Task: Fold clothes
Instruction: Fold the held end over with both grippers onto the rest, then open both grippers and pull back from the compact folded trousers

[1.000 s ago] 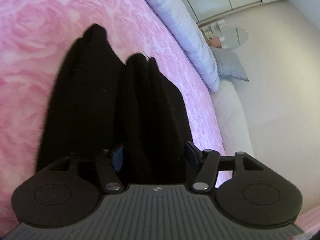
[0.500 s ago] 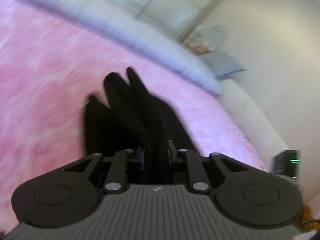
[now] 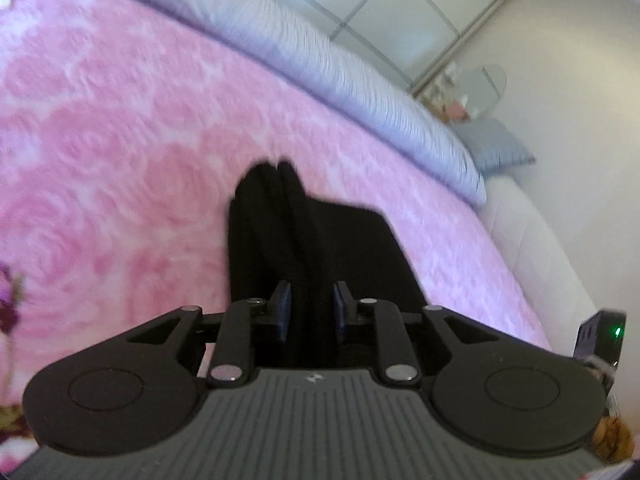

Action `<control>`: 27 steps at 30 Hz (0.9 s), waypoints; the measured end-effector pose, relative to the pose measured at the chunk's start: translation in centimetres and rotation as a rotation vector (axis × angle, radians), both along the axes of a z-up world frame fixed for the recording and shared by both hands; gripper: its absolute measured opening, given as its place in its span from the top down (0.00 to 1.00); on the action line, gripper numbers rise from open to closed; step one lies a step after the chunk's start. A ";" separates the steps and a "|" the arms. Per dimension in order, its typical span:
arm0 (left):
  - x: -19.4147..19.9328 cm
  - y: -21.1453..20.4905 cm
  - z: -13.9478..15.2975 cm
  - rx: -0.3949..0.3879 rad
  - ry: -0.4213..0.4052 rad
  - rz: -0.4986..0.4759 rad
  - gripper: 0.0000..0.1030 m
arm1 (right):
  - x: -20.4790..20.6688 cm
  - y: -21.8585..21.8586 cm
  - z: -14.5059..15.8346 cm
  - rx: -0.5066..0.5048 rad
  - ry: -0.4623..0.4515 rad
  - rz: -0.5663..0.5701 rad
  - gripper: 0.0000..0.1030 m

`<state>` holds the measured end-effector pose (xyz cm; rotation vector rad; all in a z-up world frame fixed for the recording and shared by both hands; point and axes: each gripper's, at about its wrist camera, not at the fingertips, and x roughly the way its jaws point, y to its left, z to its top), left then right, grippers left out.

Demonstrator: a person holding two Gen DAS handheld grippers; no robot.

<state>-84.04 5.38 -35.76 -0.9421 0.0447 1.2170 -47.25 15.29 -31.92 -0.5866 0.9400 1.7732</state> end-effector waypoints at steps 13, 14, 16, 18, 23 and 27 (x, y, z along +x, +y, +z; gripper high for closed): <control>4.5 -0.1 0.4 -0.095 0.178 0.012 0.81 | 0.1 -1.3 0.1 -0.009 -0.011 -0.027 0.68; 4.4 -0.4 1.1 -0.079 0.183 0.019 0.79 | 0.3 -1.7 0.6 0.011 0.002 -0.030 0.64; 4.5 -0.8 1.5 -0.088 0.207 0.026 0.74 | 0.4 -2.5 1.6 0.051 0.011 -0.012 0.54; 5.1 -0.8 1.0 -0.135 0.265 0.025 0.67 | -0.1 -3.0 2.1 0.062 0.012 0.022 0.51; 6.7 -1.6 0.4 -0.228 0.389 0.019 0.63 | -1.5 -3.2 0.6 -0.034 -0.008 0.056 0.44; 7.6 -3.5 2.7 -0.227 0.450 0.067 0.55 | -1.0 -4.8 2.3 -0.005 -0.038 0.048 0.28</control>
